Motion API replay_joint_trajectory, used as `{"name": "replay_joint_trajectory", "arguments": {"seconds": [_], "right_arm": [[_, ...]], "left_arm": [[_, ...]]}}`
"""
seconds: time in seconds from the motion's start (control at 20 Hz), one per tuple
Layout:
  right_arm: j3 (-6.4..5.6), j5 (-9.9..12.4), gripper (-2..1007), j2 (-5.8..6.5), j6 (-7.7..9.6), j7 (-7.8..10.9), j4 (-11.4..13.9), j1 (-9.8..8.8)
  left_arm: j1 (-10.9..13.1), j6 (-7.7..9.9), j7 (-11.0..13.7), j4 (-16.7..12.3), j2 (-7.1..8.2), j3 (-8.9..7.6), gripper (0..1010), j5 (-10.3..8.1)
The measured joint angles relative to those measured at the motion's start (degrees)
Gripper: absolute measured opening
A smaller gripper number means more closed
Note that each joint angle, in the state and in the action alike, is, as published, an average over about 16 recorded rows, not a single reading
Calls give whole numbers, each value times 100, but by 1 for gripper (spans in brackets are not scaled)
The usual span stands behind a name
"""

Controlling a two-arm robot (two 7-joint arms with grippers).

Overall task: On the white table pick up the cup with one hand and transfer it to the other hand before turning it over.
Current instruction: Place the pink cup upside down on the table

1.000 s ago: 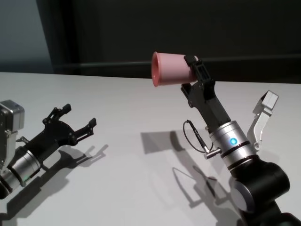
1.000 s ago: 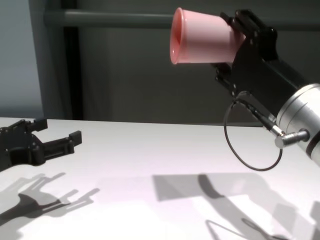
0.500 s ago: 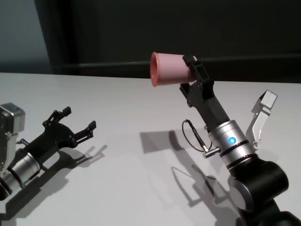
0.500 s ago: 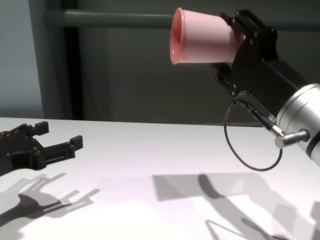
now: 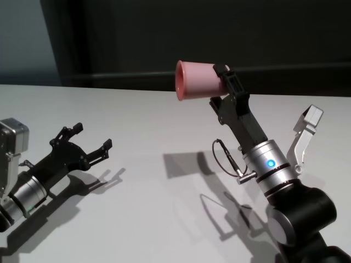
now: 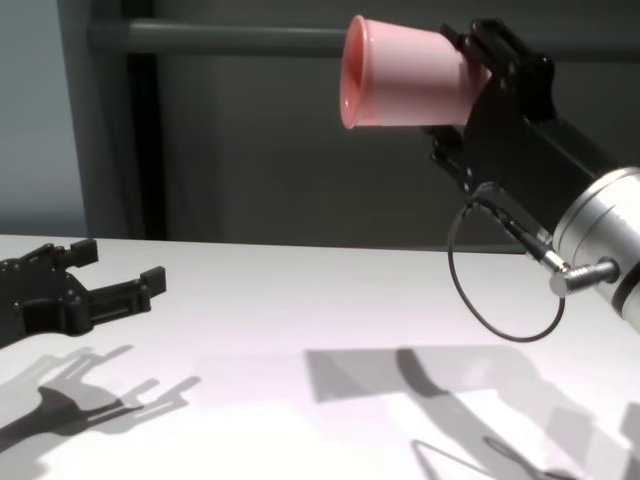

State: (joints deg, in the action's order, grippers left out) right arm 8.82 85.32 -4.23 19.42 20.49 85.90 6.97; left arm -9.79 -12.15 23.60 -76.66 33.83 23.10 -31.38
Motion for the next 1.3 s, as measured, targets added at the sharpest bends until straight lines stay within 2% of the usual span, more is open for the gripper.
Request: {"name": "replay_joint_trajectory", "arguments": {"seconds": [0.4,0.7,0.95,1.3], "right_arm": [[-24,2,742,103,-118,-96,142,-39],[-37,-49,742,303,-254,-321,363,-85],[-7,-194,742,589,-319,-731,646,-123],[99,-489,742,1074,-264,-1414,1060,-92]], "left_arm": [[-10,3,0,-2,2,4,1001,-10],[-13,6,0,-4,2,6,1001,-14],[-15,8,0,-6,2,7,1001,-16],[-17,9,0,-9,2,7,1001,-20]]}}
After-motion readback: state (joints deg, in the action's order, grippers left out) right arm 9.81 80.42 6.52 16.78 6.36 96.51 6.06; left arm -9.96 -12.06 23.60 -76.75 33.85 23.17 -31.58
